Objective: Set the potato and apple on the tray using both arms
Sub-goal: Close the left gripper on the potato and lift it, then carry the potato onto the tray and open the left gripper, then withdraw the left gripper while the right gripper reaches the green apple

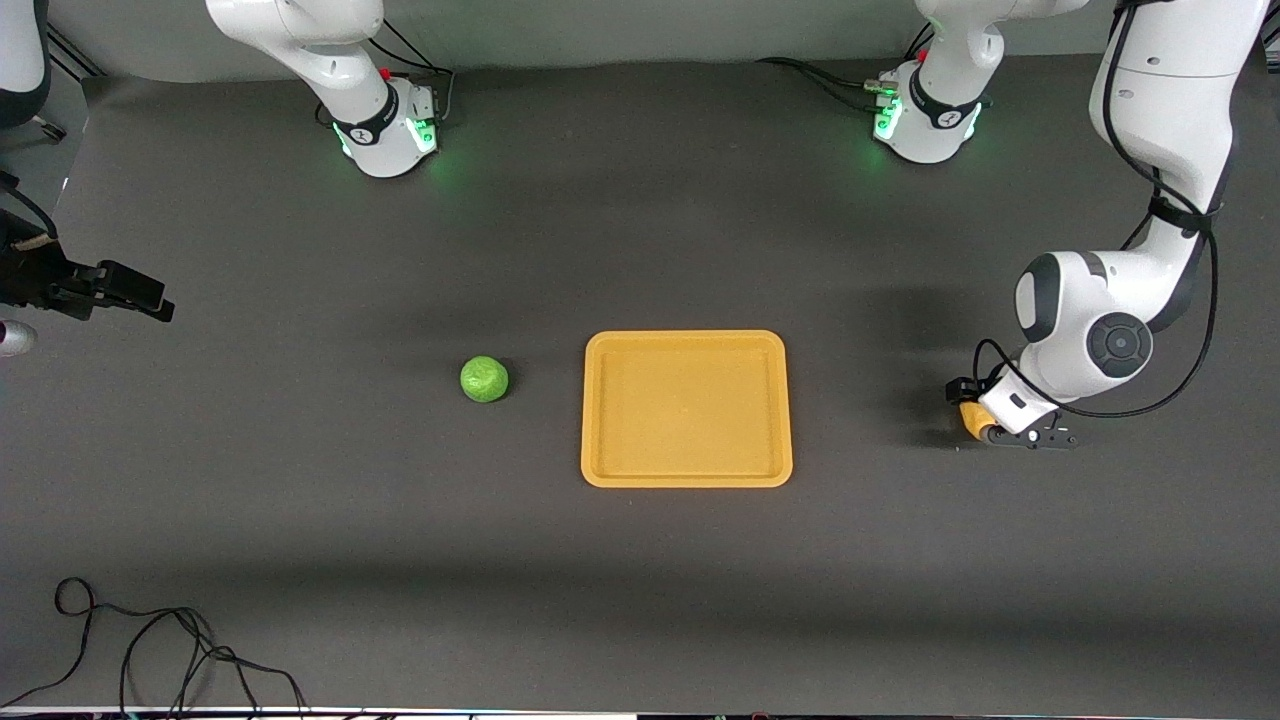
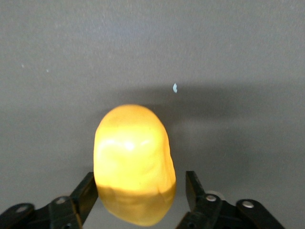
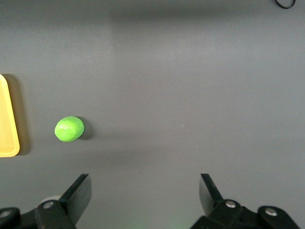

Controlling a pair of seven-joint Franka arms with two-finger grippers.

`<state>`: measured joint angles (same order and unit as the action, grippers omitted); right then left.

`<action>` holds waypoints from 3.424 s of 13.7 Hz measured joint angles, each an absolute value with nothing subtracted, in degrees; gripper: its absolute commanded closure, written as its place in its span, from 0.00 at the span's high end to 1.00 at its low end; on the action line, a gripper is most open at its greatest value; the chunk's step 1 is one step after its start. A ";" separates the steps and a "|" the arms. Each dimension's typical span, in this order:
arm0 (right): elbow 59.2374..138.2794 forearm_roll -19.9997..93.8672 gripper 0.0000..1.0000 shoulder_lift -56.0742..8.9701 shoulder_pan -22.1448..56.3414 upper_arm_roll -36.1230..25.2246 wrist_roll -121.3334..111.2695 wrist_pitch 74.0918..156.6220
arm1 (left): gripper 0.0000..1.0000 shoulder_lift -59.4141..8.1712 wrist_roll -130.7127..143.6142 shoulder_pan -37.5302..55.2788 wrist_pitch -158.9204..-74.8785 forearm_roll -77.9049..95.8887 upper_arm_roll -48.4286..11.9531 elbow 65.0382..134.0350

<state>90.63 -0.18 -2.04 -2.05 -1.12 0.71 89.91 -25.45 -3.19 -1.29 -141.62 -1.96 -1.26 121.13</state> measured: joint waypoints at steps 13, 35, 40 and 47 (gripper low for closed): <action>90.66 -0.12 1.00 -2.17 -2.00 -1.10 0.71 89.92 | 0.11 -22.58 22.63 13.92 -122.14 -1.23 -5.44 104.04; 90.74 0.52 1.00 -2.22 19.04 0.11 21.37 91.79 | 1.00 -23.83 29.97 15.94 -119.90 -1.46 -3.68 94.49; 99.00 0.52 1.00 -2.13 21.79 -0.41 23.83 100.21 | 1.00 -14.88 5.08 -3.90 -114.65 -4.43 -3.26 99.39; 123.74 0.82 1.00 -5.33 24.05 -0.37 23.83 133.38 | 1.00 -10.90 -2.31 -10.48 -112.49 -5.02 -4.11 100.50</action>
